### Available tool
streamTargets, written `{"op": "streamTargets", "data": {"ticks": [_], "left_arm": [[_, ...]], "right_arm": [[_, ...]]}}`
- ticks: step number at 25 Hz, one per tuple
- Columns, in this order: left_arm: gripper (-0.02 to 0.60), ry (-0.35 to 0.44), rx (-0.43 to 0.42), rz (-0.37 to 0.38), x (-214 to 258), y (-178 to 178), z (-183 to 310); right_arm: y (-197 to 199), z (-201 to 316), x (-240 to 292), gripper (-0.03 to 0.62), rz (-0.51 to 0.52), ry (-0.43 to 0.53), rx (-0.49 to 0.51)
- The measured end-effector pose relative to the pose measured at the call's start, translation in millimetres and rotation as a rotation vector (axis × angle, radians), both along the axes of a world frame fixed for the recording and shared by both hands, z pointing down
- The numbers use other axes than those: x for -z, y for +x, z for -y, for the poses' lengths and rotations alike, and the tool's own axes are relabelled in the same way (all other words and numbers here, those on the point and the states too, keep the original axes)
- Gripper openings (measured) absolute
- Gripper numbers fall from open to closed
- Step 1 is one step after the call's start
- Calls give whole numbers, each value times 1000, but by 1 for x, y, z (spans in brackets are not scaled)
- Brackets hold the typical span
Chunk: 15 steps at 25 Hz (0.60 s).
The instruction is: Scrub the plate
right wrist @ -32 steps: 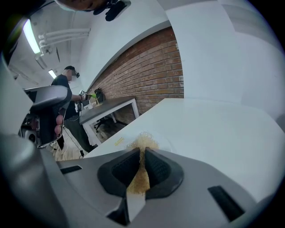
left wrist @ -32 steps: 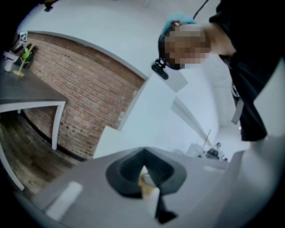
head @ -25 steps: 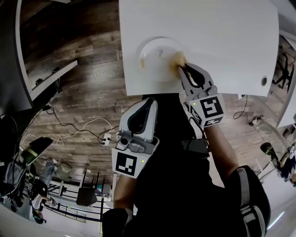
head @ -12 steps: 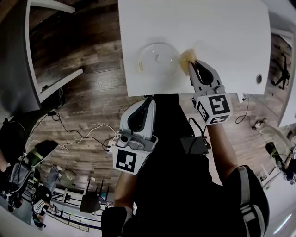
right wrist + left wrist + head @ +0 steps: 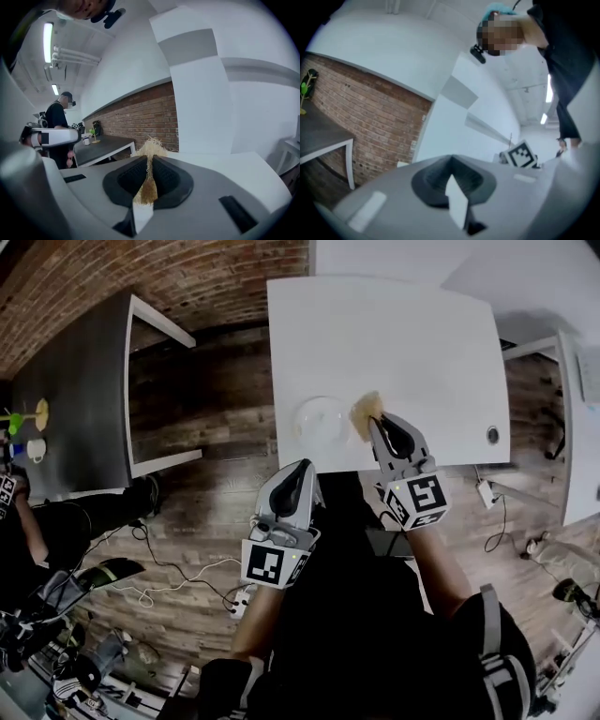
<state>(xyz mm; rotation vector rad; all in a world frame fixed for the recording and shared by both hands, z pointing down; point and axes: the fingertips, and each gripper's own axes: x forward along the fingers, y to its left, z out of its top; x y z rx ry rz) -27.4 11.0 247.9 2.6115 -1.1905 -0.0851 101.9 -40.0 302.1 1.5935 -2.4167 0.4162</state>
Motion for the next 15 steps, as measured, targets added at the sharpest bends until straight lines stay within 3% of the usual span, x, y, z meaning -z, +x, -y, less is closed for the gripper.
{"op": "streamTargets", "data": {"ticks": [8, 15], "left_arm": [[3, 32, -23, 0, 18, -6, -26], [3, 51, -52, 22, 23, 0, -64]], "right_arm": [[-25, -57, 39, 31, 35, 86, 27], [-44, -116, 45, 31, 47, 79, 69]]}}
